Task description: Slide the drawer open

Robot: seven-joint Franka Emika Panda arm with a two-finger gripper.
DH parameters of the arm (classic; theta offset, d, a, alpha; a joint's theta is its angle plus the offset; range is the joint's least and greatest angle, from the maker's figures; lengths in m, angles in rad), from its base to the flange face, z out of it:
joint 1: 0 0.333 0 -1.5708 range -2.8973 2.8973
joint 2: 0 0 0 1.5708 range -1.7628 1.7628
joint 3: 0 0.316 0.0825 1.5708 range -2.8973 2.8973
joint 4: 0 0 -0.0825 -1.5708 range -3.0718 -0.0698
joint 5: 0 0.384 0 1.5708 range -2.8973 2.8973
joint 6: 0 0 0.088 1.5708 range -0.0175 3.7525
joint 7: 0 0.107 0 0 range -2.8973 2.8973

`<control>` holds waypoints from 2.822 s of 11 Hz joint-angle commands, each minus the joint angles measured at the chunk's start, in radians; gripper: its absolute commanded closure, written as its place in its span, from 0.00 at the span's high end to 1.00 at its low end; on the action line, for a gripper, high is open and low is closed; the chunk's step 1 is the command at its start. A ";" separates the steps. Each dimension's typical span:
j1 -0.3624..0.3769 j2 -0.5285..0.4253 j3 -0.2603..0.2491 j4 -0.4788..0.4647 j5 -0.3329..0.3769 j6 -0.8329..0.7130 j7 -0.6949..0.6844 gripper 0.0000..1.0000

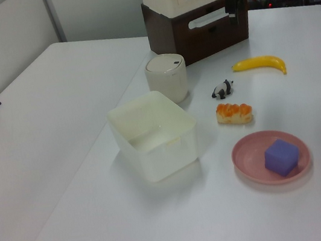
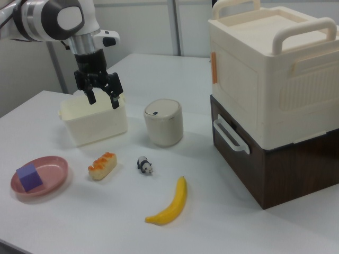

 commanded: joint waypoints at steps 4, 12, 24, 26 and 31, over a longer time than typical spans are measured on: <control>0.008 -0.012 -0.010 -0.013 0.018 -0.017 -0.007 1.00; -0.001 -0.009 -0.017 -0.011 0.019 -0.010 -0.071 1.00; -0.243 0.157 -0.022 -0.008 -0.102 0.300 -0.746 1.00; -0.265 0.217 -0.022 -0.008 -0.139 0.397 -0.880 1.00; -0.305 0.290 -0.023 -0.013 -0.232 0.618 -1.001 0.76</control>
